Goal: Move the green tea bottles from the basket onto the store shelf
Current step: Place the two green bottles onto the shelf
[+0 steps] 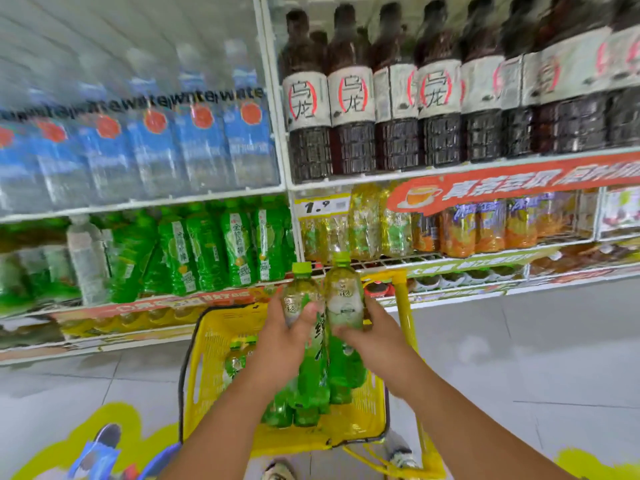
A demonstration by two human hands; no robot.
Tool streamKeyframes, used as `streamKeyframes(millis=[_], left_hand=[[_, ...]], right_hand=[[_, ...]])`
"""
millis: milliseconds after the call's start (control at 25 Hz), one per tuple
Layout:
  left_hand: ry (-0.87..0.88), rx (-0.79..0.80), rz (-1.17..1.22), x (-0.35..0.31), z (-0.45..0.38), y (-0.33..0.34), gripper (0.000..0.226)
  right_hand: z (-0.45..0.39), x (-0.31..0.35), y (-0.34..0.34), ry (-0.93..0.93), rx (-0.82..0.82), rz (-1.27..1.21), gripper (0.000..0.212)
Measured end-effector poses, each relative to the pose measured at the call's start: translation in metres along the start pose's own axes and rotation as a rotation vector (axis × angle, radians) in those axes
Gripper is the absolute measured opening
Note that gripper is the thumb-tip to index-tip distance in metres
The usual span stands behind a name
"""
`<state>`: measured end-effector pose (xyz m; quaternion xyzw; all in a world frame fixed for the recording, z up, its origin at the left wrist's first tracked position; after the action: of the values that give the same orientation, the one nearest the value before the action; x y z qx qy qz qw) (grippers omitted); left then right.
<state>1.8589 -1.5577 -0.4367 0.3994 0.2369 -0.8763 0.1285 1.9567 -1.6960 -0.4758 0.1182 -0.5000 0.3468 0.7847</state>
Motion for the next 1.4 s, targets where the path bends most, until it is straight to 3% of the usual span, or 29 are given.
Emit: streamKeyframes(millis=[120, 240, 400, 720, 920, 1040, 1280, 1400], left_hand=[[0.061, -0.044, -0.032, -0.05, 0.038, -0.026, 0.086], [0.118, -0.09, -0.009, -0.102, 0.076, -0.05, 0.073], [0.153, -0.13, -0.037, -0.164, 0.126, -0.081, 0.087], [0.204, -0.08, -0.034, -0.258, 0.199, -0.121, 0.076], [0.35, -0.102, 0.035, -0.306, 0.236, -0.145, 0.038], [0.451, -0.079, 0.106, -0.336, 0.253, -0.158, 0.045], [0.6, -0.164, 0.136, -0.378, 0.28, -0.193, 0.05], [0.633, -0.143, 0.192, -0.379, 0.281, -0.214, 0.043]], right_hand=[[0.031, 0.056, -0.016, -0.045, 0.014, 0.005, 0.053], [0.062, 0.113, -0.038, -0.088, 0.0, 0.021, 0.052], [0.106, 0.19, -0.069, -0.184, 0.013, -0.013, 0.045], [0.178, 0.315, -0.107, -0.412, -0.026, 0.0, 0.058], [0.211, 0.368, -0.118, -0.52, -0.051, -0.011, 0.046], [0.226, 0.401, -0.124, -0.574, -0.082, -0.013, 0.04], [0.24, 0.453, -0.123, -0.653, -0.148, -0.066, 0.059], [0.245, 0.465, -0.109, -0.666, -0.167, -0.08, 0.085]])
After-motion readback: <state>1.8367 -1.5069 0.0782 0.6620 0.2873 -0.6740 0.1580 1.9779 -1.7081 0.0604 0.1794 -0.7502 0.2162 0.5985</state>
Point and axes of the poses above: each hand's wrist, its own z-axis away from the middle knuckle, its own y-axis out of the palm, x = y × z, the point moved 5 cm from there along -z, towards the middle knuckle, and after that the axes turned 6 degrees about -y, right-handed, at the moved point
